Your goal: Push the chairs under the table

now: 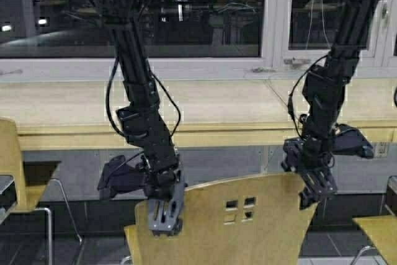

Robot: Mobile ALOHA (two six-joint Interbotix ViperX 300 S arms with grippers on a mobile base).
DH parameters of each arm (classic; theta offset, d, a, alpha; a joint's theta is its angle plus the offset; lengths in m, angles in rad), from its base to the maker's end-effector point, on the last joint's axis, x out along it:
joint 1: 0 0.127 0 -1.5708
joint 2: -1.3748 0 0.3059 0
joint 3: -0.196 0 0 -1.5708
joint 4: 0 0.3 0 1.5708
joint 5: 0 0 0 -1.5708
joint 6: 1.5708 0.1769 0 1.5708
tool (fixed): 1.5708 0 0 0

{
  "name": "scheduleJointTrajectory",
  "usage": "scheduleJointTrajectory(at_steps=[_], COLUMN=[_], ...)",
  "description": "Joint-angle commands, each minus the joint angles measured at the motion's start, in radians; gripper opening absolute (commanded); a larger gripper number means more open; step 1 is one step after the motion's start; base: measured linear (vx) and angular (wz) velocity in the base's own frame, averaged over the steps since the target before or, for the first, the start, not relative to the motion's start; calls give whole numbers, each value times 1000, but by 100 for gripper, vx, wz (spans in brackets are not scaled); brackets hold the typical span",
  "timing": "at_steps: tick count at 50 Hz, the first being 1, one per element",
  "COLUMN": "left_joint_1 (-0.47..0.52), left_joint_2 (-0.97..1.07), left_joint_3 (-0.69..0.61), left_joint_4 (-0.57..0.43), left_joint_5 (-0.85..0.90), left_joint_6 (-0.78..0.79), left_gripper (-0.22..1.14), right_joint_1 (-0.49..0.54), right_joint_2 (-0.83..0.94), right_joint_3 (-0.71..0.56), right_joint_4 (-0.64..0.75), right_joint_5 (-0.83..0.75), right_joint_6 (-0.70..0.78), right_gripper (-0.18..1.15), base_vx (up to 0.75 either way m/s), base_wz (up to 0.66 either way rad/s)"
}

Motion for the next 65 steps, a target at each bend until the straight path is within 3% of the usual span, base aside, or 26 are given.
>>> scheduleJointTrajectory(at_steps=[1, 4, 6, 8, 11, 13, 20, 51, 65], left_joint_1=[-2, 0, 8, 12, 20, 26, 52, 242, 293], left_joint_2=[-3, 2, 2, 2, -2, -3, -17, -91, -87], left_joint_3=[-25, -34, -40, -38, -31, -25, 5, 51, 9], left_joint_4=[-2, -3, -3, -3, -3, -3, -3, 98, 215], left_joint_5=[23, 41, 52, 57, 57, 57, 55, 28, 28], left_joint_6=[3, 3, 3, 5, 5, 5, 11, 110, 117], left_gripper=[32, -3, -17, -15, -1, 8, 4, 4, 4], right_joint_1=[5, 5, 5, 5, 6, 11, 40, 160, 172], right_joint_2=[-2, 3, 6, 5, 3, 0, -6, -12, -11], right_joint_3=[-34, -32, -34, -34, -32, -31, -37, -104, -117], right_joint_4=[2, 5, 8, 8, 8, 8, 9, 120, 190], right_joint_5=[40, 51, 57, 58, 63, 69, 71, 66, 43], right_joint_6=[17, 31, 25, 15, 8, 8, 31, 46, 46], right_gripper=[21, -11, -14, -7, 9, 13, 3, 5, 5], base_vx=[0, 0, 0, 1, 1, 1, 2, 10, 18], base_wz=[0, 0, 0, 2, 1, 1, 2, -1, 4])
